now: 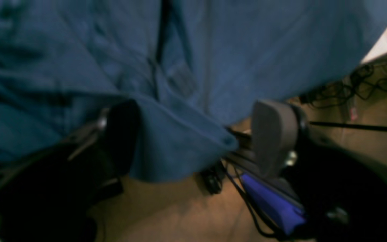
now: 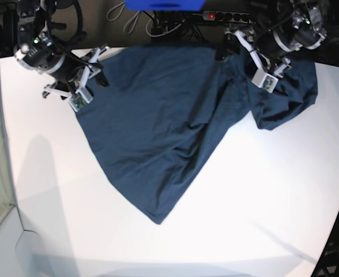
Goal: Layout the t-shirt on the table in an organized manner, then fold the t-shirt properly
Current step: 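Grasp the bunched sleeve area with the left gripper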
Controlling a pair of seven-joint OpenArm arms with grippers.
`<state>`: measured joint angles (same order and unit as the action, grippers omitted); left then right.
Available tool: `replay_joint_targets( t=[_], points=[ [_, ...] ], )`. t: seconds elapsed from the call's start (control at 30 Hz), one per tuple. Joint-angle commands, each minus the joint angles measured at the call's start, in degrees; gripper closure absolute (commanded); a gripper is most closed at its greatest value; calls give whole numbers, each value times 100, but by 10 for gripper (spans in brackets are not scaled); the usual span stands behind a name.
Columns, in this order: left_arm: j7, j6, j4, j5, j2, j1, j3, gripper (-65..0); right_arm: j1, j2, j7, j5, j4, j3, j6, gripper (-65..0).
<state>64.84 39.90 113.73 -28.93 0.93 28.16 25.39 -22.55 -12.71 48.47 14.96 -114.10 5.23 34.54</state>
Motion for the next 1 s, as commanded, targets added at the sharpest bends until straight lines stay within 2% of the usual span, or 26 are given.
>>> replay_joint_targets(
  t=[0.0,0.13,0.37,0.53,0.67,0.83,0.97],
  points=[
    [-71,10,16,14,-1,-51,-2,-441,26,-61,-122,56,-93,35,40,-268],
    [-71,10,-186,304,-27,-227,-20,-283,26,-70,-122,47,-93,44,40,-268],
    [-71,10,-266,286,-27,-333,24,0,26,-70,-122,47,-93,44,40,-267],
    [-71,10,-72,277,-36,-535,33,-1,26,-61,-122,47,-93,44,40,-267],
    [-71,10,192,277,-282,-904,173,-1,26,-43,-122,47,-93,44,40,-267],
    [-9,10,192,277,-519,-1880,771,-1,26,-43,-122,47,-93,44,40,-267],
    [-9,10,165,313,-554,-2803,1237,-1,26,-61,-122,47,-93,44,40,-267]
  ],
)
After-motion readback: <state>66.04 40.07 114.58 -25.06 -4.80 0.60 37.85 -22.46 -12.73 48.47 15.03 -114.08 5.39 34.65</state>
